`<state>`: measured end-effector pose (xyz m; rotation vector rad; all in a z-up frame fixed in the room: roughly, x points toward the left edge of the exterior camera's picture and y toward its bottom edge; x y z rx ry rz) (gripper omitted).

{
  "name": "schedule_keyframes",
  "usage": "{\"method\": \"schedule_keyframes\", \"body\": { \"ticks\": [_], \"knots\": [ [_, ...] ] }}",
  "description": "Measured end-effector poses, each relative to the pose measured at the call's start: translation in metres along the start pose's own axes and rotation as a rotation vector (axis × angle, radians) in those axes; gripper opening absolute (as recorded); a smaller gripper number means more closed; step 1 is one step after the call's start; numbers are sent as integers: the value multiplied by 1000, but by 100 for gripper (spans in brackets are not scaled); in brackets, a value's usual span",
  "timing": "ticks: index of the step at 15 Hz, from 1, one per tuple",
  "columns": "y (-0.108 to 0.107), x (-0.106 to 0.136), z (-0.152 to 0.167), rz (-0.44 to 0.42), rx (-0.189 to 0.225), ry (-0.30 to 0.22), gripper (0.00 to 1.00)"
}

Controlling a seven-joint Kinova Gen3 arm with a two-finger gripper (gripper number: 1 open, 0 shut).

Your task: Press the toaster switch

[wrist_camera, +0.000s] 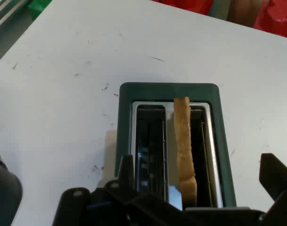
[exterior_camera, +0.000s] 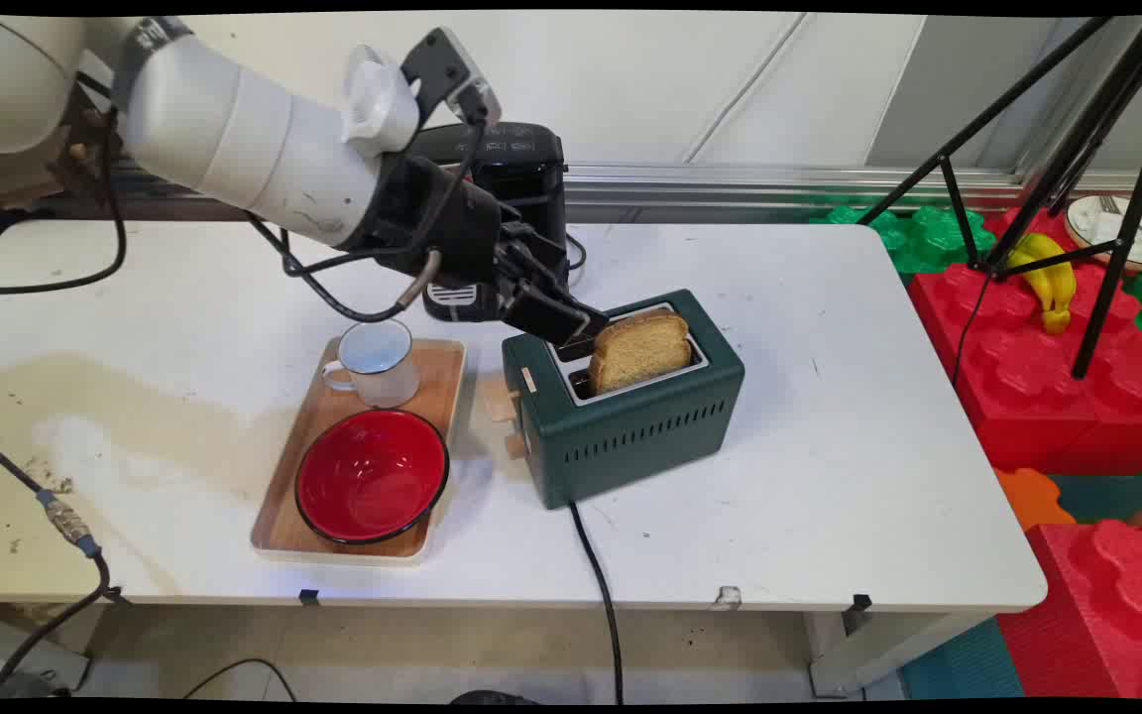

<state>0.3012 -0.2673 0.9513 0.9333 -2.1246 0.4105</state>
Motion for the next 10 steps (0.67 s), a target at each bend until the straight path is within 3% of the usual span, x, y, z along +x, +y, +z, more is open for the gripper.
{"method": "schedule_keyframes", "body": {
  "ticks": [10],
  "knots": [
    [-1, -39, -48, 19, -23, -61, 100]
  ]
}}
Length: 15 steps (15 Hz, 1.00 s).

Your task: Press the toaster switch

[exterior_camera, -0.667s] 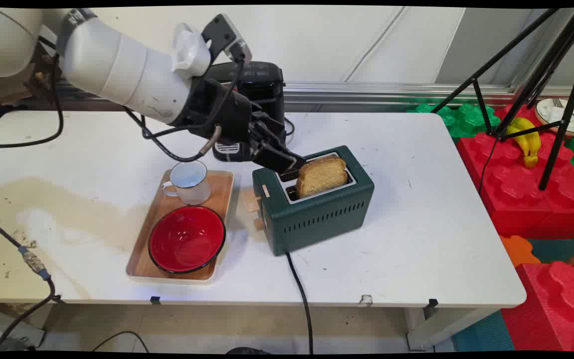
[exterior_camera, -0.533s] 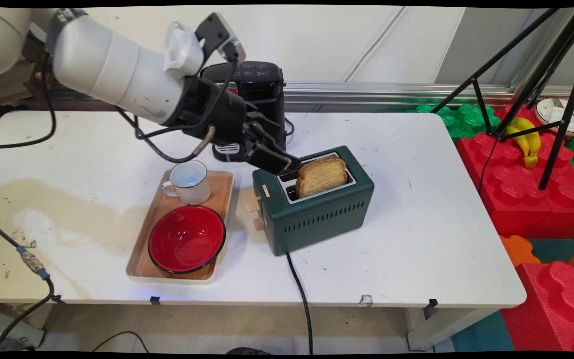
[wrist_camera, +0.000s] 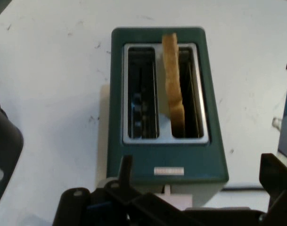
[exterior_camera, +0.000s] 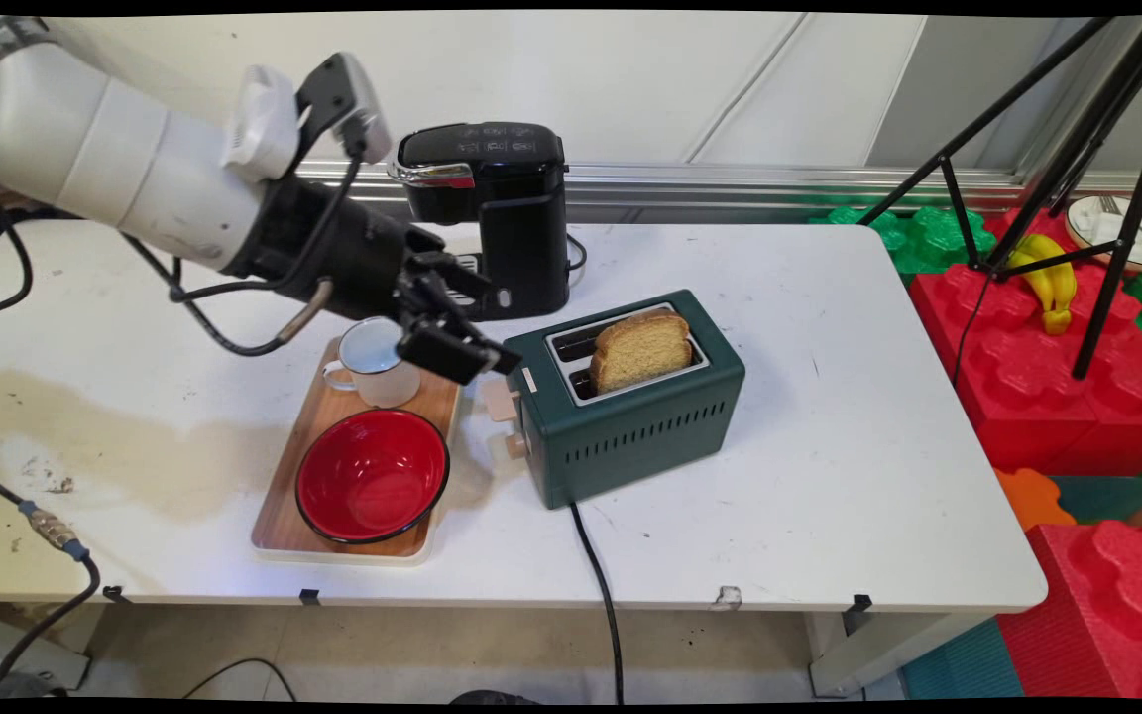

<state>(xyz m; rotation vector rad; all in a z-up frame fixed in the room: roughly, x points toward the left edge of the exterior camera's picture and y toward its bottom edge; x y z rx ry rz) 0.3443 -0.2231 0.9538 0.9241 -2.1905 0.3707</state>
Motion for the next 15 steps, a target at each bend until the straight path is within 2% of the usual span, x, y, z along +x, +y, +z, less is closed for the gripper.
{"method": "schedule_keyframes", "body": {
  "ticks": [5, 12, 13, 15],
  "knots": [
    [-8, -17, -5, 37, -5, -8, 100],
    [-13, -32, 0, 36, -8, 14, 100],
    [-13, -34, 1, 35, -9, 16, 0],
    [-13, -37, 2, 33, -13, 18, 0]
  ]
}}
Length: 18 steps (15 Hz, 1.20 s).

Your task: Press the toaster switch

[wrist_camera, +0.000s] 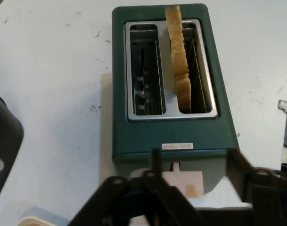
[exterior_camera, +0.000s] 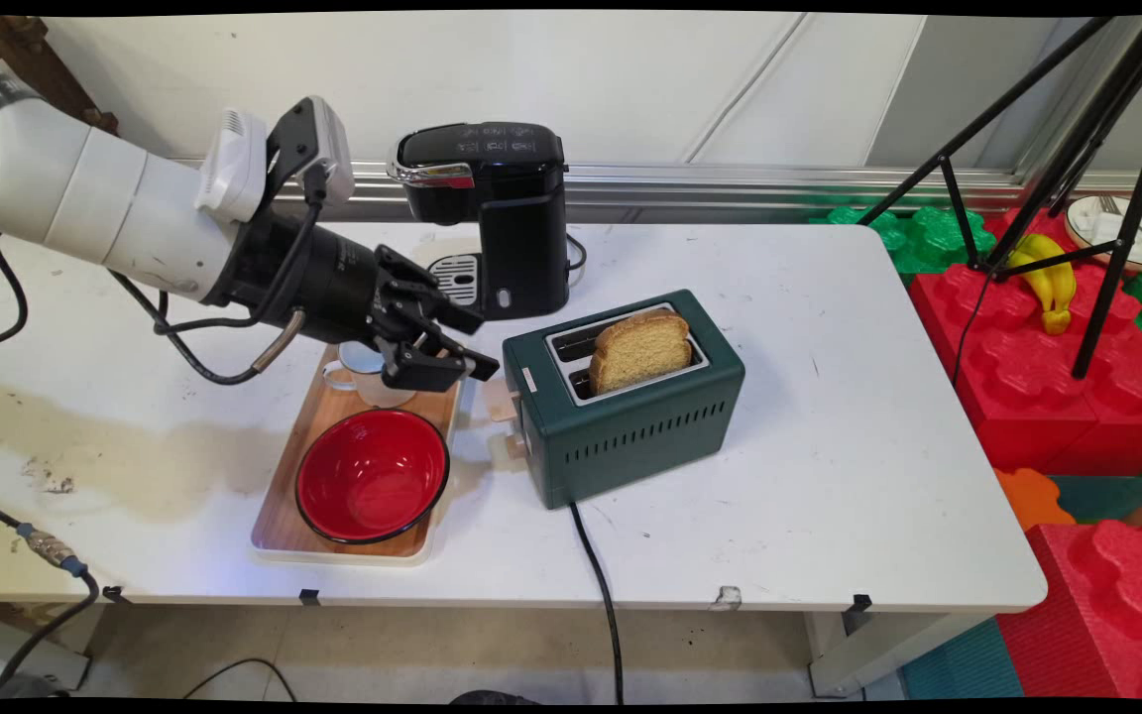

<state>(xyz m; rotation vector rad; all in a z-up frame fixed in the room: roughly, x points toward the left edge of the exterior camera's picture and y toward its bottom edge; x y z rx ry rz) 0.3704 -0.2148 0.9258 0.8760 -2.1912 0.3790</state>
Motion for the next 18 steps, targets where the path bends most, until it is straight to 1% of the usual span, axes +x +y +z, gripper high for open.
{"method": "schedule_keyframes", "body": {
  "ticks": [4, 10, 18],
  "knots": [
    [-1, -6, 4, -8, -10, -3, 0],
    [-4, -14, 17, -38, -26, -25, 0],
    [-10, -20, 38, -72, -28, -39, 0]
  ]
}}
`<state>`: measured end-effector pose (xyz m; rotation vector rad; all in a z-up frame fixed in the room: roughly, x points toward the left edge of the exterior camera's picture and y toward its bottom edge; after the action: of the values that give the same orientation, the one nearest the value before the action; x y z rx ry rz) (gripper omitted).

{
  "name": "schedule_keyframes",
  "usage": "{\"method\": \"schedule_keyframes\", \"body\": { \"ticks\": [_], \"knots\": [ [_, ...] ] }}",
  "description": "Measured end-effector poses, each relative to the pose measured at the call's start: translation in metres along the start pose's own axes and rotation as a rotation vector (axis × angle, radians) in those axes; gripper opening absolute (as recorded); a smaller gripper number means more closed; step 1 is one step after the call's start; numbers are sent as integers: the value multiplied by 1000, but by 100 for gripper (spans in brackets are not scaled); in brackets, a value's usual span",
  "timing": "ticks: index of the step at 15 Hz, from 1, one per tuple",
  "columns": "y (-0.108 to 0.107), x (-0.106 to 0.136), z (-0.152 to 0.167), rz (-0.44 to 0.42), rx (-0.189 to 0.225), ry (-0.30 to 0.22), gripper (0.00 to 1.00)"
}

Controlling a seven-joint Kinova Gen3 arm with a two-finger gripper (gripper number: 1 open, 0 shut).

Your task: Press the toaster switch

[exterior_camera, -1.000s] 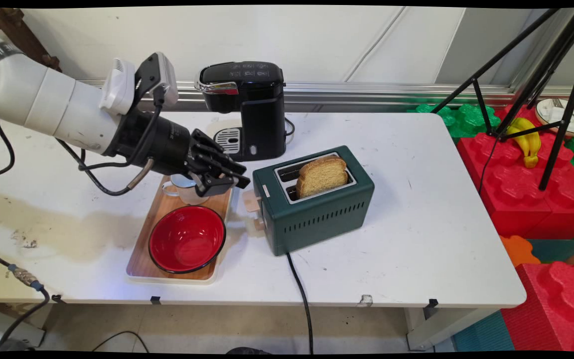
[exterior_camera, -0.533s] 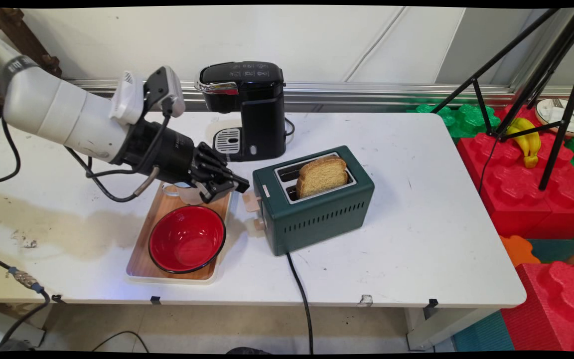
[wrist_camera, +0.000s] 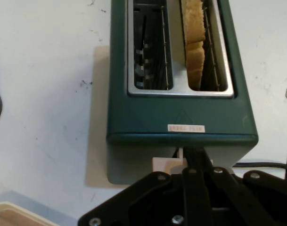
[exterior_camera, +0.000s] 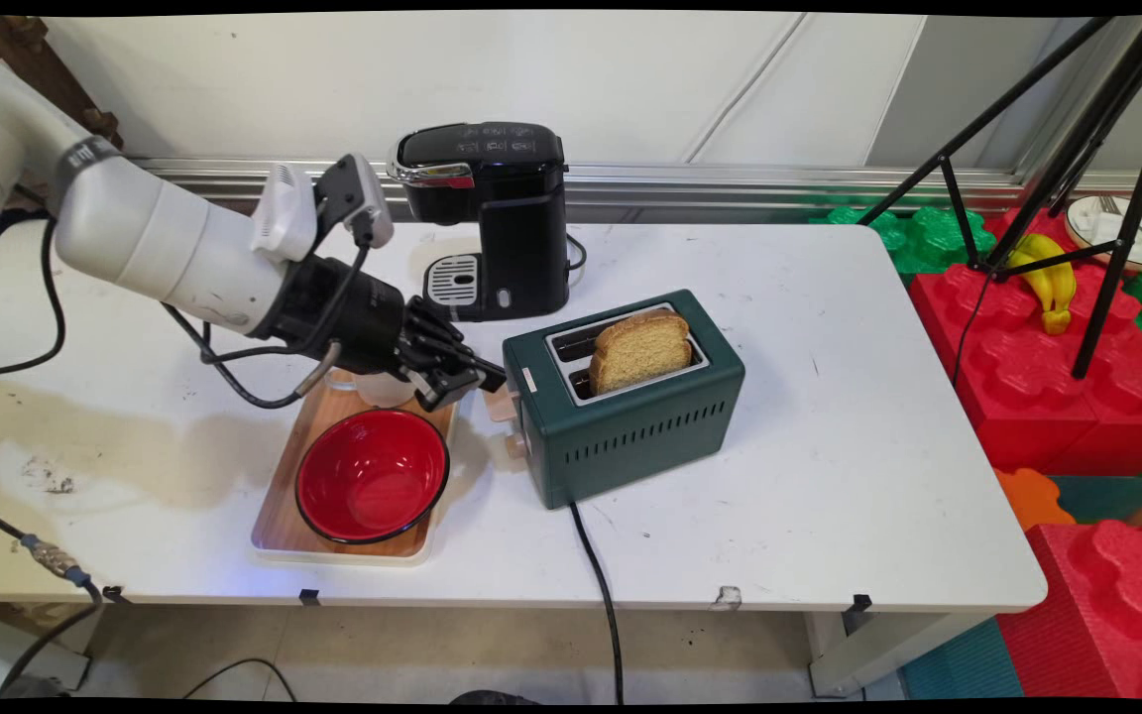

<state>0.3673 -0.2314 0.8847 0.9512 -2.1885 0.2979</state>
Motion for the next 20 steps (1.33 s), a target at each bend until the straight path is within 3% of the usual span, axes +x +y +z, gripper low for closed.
{"method": "schedule_keyframes", "body": {
  "ticks": [20],
  "knots": [
    [-5, -20, 50, -67, -11, -68, 0]
  ]
}}
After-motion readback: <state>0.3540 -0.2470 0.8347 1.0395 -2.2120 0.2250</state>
